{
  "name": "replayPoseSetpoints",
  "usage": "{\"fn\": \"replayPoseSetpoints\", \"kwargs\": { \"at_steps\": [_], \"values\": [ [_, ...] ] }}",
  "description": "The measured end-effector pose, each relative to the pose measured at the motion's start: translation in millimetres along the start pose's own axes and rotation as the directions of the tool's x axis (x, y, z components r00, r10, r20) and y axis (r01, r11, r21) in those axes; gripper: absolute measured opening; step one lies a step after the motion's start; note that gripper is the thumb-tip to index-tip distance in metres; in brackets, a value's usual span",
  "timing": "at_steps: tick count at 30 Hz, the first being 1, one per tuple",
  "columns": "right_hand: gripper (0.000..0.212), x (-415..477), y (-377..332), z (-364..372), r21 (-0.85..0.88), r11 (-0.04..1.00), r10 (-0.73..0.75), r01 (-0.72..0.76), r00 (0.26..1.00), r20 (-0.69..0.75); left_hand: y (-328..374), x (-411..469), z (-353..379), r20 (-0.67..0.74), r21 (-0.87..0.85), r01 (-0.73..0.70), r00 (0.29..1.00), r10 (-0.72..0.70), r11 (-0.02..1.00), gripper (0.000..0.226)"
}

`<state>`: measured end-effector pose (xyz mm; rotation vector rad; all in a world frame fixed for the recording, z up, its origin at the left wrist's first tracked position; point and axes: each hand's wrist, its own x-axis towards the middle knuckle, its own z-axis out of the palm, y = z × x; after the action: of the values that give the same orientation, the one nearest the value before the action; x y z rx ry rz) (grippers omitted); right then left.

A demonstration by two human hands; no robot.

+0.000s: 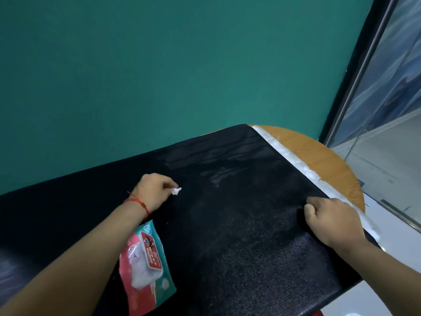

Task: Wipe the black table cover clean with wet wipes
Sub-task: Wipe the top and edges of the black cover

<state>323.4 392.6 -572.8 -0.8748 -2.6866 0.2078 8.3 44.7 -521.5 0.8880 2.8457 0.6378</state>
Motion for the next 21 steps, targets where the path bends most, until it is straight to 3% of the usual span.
{"fn": "replayPoseSetpoints", "kwargs": {
  "at_steps": [2,4,7,10,13,16,18,21],
  "values": [
    [0.036,0,-1,0,-0.004,1.0,0.001,-0.001,1.0,0.01,0,-7,7,0.008,-0.098,-0.024,1.0,0.025,0.995,0.023],
    [0.036,-2,-4,-2,-0.039,0.999,-0.009,0.01,0.999,0.034,-7,-13,1,0.041,-0.349,0.054,0.998,-0.042,0.935,0.033],
    [0.034,-3,-15,-13,-0.17,0.985,0.008,0.013,0.992,0.125,-31,-19,-12,-0.013,-0.607,0.126,0.986,-0.168,0.784,0.033],
    [0.028,6,-53,-24,-0.222,0.974,0.006,0.036,0.983,0.186,-58,-20,-11,-0.092,-0.81,0.164,0.913,-0.397,0.564,0.017],
    [0.014,20,-128,-15,0.121,0.978,-0.188,0.17,0.97,0.153,-72,-17,1,-0.125,-0.884,0.118,0.872,-0.473,0.452,0.018],
    [0.017,34,-214,6,0.437,0.838,-0.395,0.327,0.916,0.07,-77,-17,8,-0.153,-0.935,0.046,0.842,-0.517,0.352,0.024],
    [0.02,47,-259,23,0.493,0.781,-0.47,0.383,0.881,0.06,-83,-15,9,-0.139,-0.958,0.022,0.835,-0.532,0.285,0.024],
    [0.02,64,-293,47,0.465,0.769,-0.539,0.439,0.836,0.102,-82,-10,9,-0.124,-0.963,0.024,0.845,-0.52,0.267,0.022]
  ]
}}
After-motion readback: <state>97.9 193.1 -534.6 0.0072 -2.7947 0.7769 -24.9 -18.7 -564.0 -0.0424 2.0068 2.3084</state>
